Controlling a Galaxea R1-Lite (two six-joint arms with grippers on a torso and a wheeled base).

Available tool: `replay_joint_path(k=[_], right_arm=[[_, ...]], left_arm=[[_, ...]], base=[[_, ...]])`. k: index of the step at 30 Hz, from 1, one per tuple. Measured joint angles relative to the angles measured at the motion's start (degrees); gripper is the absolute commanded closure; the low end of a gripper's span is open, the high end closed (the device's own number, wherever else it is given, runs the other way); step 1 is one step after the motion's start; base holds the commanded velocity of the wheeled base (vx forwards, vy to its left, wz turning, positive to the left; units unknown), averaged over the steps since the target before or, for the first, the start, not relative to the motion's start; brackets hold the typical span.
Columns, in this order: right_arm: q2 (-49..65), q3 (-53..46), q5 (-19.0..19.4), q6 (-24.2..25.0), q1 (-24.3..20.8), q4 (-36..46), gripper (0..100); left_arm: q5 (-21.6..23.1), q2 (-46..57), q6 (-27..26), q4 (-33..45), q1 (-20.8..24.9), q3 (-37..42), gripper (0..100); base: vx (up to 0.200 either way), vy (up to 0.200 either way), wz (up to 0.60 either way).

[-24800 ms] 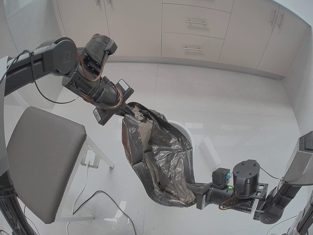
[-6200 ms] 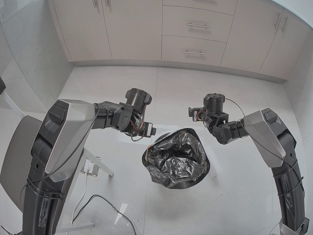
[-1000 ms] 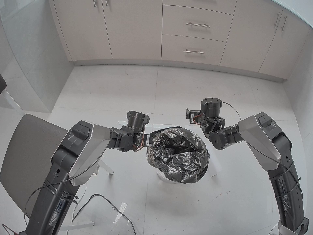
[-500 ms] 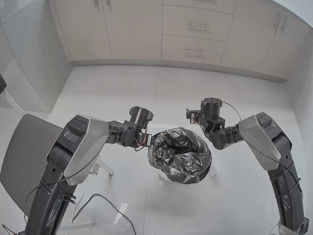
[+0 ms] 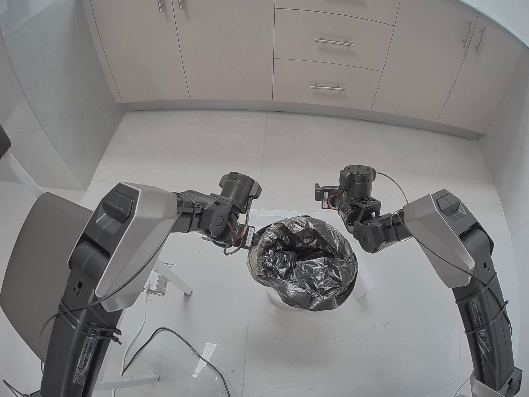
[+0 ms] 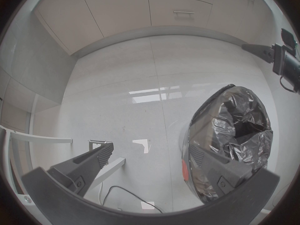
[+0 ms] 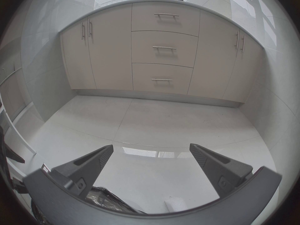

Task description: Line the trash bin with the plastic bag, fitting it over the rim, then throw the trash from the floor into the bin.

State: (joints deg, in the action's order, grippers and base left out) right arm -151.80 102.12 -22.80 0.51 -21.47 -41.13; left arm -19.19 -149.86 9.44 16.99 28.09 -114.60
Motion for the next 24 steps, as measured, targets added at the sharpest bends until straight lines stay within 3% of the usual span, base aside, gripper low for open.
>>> replay_joint_path(k=[10,14,17,20,24], right_arm=[[0.0,0.0,0.0,0.0,0.0,0.0,0],[0.2,-0.1,-0.4,0.0,0.1,0.0,0],[0.5,-0.2,-0.6,0.0,0.1,0.0,0],[1.0,-0.3,-0.8,0.1,0.3,0.0,0],[1.8,-0.8,-0.9,0.1,0.4,0.0,0]], left_arm=[[0.1,7.5,2.8,12.3,2.9,0.0,0],[0.4,11.3,6.3,23.3,4.9,0.0,0],[1.7,13.7,12.7,33.9,5.7,0.0,0],[5.8,15.5,19.6,42.2,5.7,0.0,0],[18.1,16.9,23.8,49.2,3.7,0.0,0]], base=[[0.0,0.0,0.0],[0.0,0.0,0.0],[0.0,0.0,0.0],[0.0,0.0,0.0],[0.0,0.0,0.0]])
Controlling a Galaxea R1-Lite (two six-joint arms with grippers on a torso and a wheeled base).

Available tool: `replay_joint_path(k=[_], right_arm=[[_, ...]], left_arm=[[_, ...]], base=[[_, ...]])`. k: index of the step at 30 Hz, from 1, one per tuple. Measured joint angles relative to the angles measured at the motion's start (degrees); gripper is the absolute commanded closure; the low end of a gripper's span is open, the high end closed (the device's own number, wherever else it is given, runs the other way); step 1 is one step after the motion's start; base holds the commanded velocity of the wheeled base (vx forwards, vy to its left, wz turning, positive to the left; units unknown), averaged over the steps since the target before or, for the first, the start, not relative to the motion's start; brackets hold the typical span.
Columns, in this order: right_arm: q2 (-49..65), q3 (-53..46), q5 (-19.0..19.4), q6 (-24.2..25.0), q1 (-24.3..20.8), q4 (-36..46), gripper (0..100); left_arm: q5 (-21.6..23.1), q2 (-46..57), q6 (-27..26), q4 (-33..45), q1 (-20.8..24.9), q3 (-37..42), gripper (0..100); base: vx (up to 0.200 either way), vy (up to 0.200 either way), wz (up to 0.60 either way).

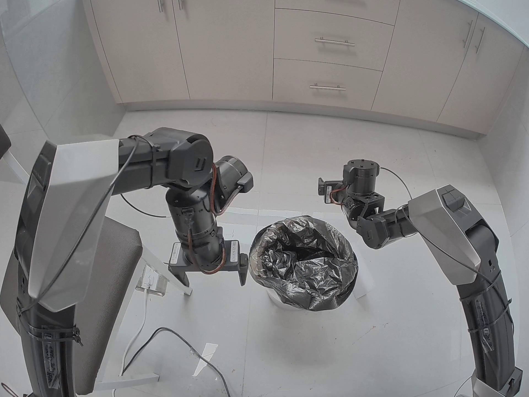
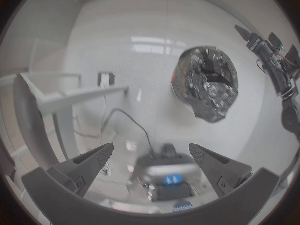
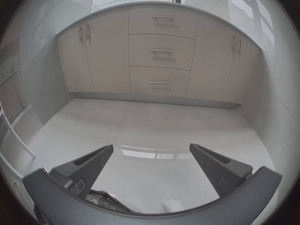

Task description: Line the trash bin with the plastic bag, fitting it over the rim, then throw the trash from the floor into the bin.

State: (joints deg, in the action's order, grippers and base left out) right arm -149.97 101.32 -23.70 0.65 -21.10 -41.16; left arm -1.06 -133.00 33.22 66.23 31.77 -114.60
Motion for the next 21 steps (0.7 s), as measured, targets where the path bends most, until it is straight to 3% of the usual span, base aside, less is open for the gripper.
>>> replay_joint_path(k=[3,7,14,21], right_arm=[[0.9,-0.8,-0.1,0.1,0.1,-0.4,0],[2.5,-3.0,-0.1,0.1,0.0,-1.7,0],[5.7,-8.8,0.0,0.4,-0.3,-5.0,0],[7.4,-12.3,0.1,0.5,-0.2,-7.0,0]], left_arm=[[9.5,0.2,2.5,5.0,-1.8,0.0,0],[14.6,-0.3,6.2,9.3,-2.4,0.0,0],[15.0,-2.0,10.5,10.3,3.6,0.0,0],[14.7,2.2,11.4,18.9,12.0,0.0,0]], base=[[0.0,0.0,0.0],[0.0,0.0,0.0],[0.0,0.0,0.0],[0.0,0.0,0.0]])
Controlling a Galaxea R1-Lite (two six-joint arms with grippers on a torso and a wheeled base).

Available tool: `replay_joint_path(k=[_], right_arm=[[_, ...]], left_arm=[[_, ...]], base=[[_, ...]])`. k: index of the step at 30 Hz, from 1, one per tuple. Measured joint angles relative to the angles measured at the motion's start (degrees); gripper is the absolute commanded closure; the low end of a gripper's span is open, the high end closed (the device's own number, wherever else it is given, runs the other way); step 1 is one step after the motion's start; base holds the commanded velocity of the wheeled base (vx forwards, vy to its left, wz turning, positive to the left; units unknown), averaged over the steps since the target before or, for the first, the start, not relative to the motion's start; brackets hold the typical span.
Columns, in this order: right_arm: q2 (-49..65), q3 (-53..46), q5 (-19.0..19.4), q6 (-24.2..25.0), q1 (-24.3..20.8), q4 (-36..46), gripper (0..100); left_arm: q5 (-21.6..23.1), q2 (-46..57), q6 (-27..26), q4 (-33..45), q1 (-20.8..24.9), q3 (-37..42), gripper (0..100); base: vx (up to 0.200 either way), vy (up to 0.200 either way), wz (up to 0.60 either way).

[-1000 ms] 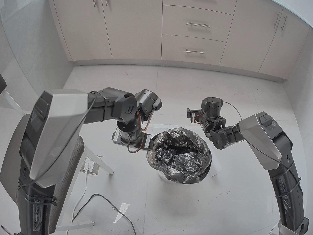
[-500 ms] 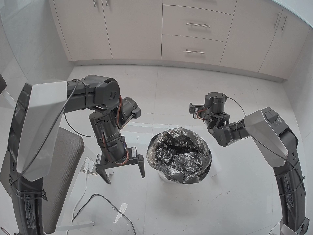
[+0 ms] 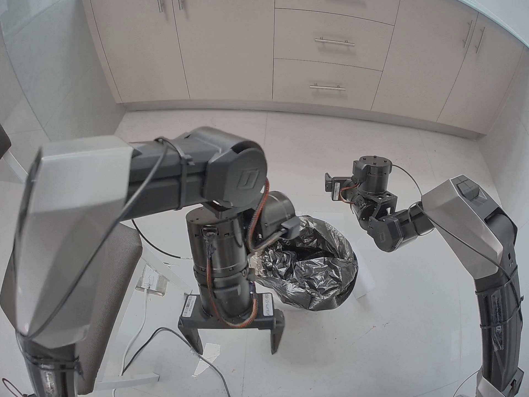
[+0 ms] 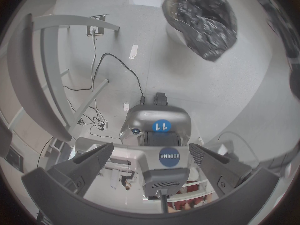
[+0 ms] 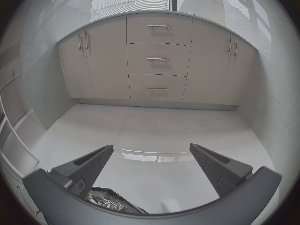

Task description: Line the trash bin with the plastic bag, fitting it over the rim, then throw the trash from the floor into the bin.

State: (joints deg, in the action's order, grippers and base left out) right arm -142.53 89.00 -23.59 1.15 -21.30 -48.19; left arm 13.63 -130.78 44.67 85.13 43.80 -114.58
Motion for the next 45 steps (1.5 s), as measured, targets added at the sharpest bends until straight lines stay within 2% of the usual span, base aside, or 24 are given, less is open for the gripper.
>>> replay_joint_path(k=[9,12,14,20,28,40,45], right_arm=[[1.2,-3.3,0.0,0.1,0.3,-2.0,0],[1.5,-3.9,0.0,0.0,0.3,-2.2,0],[1.6,-4.1,0.0,0.1,0.3,-2.3,0],[1.8,-4.6,0.0,0.0,0.2,-2.5,0],[1.9,-5.0,0.0,0.0,0.2,-2.8,0],[1.6,-5.5,0.0,0.0,0.3,-3.5,0],[1.4,-5.9,0.0,0.0,0.3,-3.9,0]], left_arm=[[-4.6,19.8,1.2,1.5,13.4,1.4,0],[-6.2,26.6,1.0,-3.4,16.2,5.9,0],[-7.6,29.8,0.4,-9.0,16.4,10.1,0],[-11.0,34.1,-2.4,-31.4,14.0,23.6,0],[-15.7,31.0,-7.6,-61.3,9.9,36.5,0],[-24.1,18.0,-14.1,-107.7,0.2,50.6,0],[-28.0,8.4,-17.2,-125.5,-6.2,53.4,0]], base=[[0.0,0.0,0.0],[0.0,0.0,0.0],[0.0,0.0,0.0],[0.0,0.0,0.0],[0.0,0.0,0.0],[0.0,0.0,0.0],[0.0,0.0,0.0]])
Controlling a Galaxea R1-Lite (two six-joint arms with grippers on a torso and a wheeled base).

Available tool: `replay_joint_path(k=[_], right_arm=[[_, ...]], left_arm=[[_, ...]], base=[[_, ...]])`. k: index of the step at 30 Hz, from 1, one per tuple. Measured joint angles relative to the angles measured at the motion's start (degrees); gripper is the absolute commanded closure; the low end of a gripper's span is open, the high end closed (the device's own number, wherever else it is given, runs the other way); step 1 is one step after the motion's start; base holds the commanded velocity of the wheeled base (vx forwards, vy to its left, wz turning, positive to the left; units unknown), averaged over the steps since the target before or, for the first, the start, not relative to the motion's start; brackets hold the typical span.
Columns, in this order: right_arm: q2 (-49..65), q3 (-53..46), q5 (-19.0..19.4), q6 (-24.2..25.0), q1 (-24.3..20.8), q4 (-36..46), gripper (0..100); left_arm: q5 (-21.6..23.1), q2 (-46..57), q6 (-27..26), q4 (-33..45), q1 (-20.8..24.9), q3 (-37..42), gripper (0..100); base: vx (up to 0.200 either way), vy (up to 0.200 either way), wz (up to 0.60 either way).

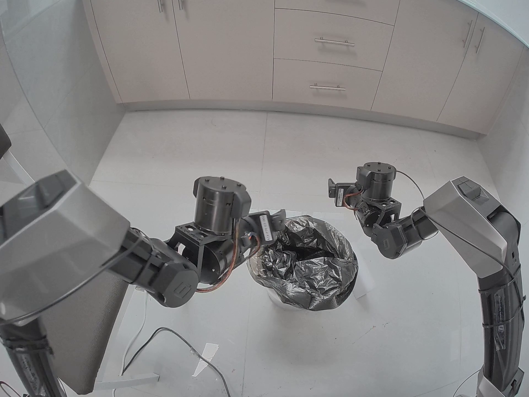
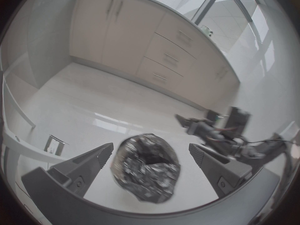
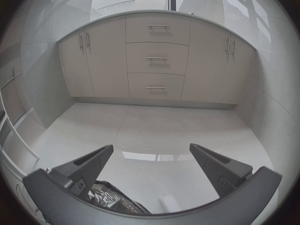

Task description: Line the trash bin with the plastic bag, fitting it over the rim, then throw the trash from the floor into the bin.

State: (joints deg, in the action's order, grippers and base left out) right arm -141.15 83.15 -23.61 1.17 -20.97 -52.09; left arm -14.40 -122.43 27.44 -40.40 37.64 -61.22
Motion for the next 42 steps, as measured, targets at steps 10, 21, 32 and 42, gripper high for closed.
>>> replay_joint_path(k=[10,21,32,42], right_arm=[[-0.7,-0.2,-0.1,0.0,0.1,-0.5,0],[-1.5,-0.3,-0.2,0.0,0.2,-0.6,0],[-1.9,-0.2,-0.3,0.0,0.1,-1.6,0],[-2.1,-0.2,-0.3,0.0,0.2,-1.8,0]], left_arm=[[-3.4,-13.2,-1.9,-2.0,-7.3,-4.9,0],[-4.4,-11.4,2.0,1.7,-2.7,-0.9,0],[-4.9,-9.4,3.8,1.8,2.6,3.3,0],[-7.6,-15.5,-1.3,4.6,2.1,-5.7,0]], base=[[0.0,0.0,0.0],[0.0,0.0,0.0],[0.0,0.0,0.0],[0.0,0.0,0.0]])
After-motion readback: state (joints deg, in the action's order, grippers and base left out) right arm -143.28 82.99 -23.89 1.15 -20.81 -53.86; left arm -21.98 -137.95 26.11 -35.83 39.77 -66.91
